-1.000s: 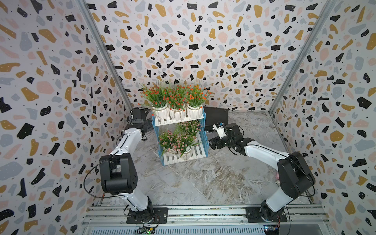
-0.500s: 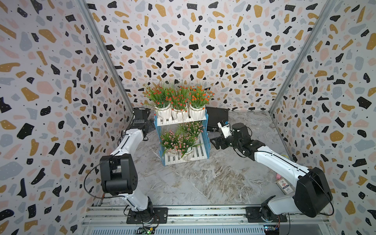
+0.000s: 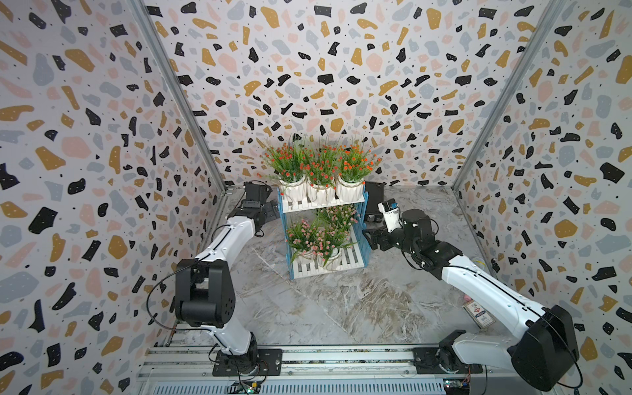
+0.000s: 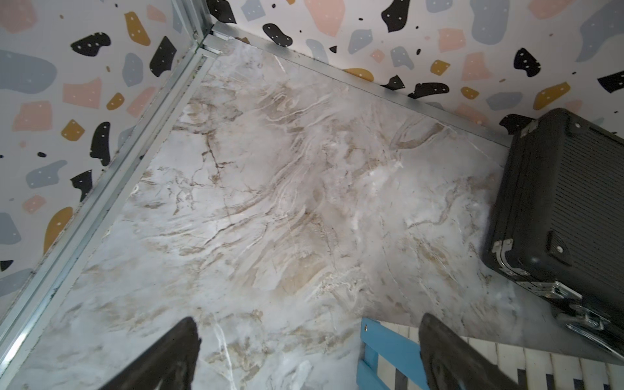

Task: Place the baby's breath potted plants on the rack by color
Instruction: Move the rack to the center of the board.

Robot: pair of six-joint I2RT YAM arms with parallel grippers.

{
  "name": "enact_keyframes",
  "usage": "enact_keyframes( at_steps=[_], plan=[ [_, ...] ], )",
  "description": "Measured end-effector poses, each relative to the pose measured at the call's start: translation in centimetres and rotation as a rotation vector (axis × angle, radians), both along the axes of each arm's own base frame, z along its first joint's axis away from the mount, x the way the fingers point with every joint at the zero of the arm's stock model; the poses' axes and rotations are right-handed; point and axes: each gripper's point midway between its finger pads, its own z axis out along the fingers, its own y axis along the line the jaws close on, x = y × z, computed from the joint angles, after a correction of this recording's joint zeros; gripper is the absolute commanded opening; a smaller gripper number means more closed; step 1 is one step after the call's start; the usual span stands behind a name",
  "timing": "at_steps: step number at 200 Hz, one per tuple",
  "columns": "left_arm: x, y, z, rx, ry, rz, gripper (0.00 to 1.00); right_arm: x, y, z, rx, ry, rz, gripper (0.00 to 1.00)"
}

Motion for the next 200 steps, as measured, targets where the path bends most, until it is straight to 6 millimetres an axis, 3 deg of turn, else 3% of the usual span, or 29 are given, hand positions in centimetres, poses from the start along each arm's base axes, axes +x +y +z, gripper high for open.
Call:
enact_keyframes(
  at_steps=[27,53,79,106,122,136,174,200],
  plan=[
    [-0.1,-1.4,0.0,0.002,0.001,-0.031,0.99,0.0,-1.9,-0.4,-0.014,0.003,-0.056,0.94],
    [-0.2,-1.6,0.0,0.004,0.004,-0.038,0.99,1.1,-5.6,-0.6,0.004,0.02,-0.155,0.96],
    [-0.8,-0.2,0.5,-0.033,-0.001,-0.03,0.99,2.5,-9.7,-0.7,0.035,0.04,-0.266,0.99],
    [-1.9,3.5,0.9,-0.05,-0.021,0.031,0.99,4.2,-13.4,-2.6,0.044,0.098,-0.363,1.0],
    [-3.0,5.7,-0.8,-0.026,0.009,0.072,0.99,5.2,-15.6,-4.6,0.029,0.148,-0.424,1.0],
    [-3.9,6.4,-3.0,0.009,0.053,0.073,0.99,5.8,-17.7,-6.5,0.031,0.195,-0.473,1.0],
    [-8.2,6.2,-9.9,0.1,0.129,-0.005,0.99,5.5,-24.1,-9.7,0.04,0.257,-0.629,1.0],
    [-9.8,5.9,-11.6,0.137,0.088,-0.052,0.99,5.1,-26.1,-11.3,0.036,0.253,-0.679,1.0]
  ],
)
